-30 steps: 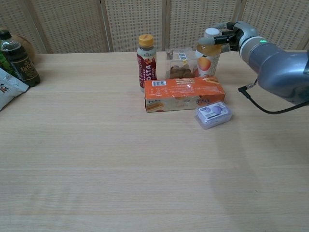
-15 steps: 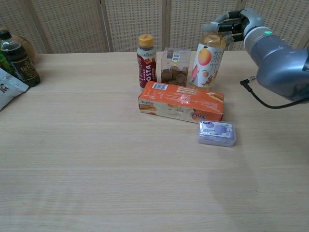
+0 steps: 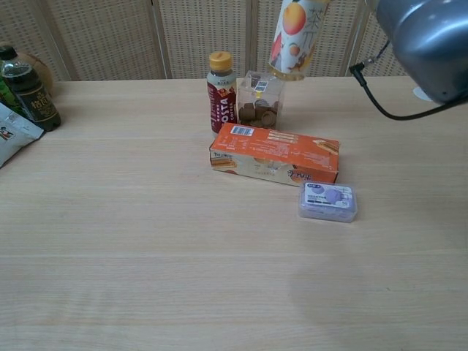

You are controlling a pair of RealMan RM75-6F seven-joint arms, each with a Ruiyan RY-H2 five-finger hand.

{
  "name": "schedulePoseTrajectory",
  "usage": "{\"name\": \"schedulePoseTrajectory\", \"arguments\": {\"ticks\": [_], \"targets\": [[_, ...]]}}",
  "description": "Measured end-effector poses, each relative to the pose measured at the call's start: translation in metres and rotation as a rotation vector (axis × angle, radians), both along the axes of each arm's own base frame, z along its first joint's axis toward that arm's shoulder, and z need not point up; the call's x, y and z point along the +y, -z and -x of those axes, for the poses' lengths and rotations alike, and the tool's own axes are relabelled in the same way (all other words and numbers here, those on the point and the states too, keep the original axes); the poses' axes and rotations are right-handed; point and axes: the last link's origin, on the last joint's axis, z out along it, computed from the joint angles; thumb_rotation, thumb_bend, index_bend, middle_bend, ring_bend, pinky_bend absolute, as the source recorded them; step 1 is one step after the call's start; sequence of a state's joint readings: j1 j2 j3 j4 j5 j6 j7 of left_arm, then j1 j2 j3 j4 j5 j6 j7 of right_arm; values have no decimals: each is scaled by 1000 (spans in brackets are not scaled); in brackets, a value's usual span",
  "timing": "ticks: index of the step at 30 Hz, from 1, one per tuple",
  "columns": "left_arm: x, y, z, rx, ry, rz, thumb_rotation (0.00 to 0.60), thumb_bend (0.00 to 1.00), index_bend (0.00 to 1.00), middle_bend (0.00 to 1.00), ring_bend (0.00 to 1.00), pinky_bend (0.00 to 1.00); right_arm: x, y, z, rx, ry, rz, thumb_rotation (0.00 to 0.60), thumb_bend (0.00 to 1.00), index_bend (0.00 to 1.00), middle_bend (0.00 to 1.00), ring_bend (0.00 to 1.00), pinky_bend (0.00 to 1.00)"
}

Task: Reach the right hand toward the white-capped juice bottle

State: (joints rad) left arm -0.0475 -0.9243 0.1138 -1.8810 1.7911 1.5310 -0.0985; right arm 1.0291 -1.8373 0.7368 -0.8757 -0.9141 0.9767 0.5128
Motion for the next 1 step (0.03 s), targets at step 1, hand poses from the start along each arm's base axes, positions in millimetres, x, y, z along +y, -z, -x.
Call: {"name": "schedulePoseTrajectory", "arguments": {"ticks": [1], "targets": [[0, 0, 0, 1, 1, 1, 600, 0, 72, 0, 0, 0, 1, -5, -6, -2, -8, 10, 600, 25, 593, 811, 742, 723]]}}
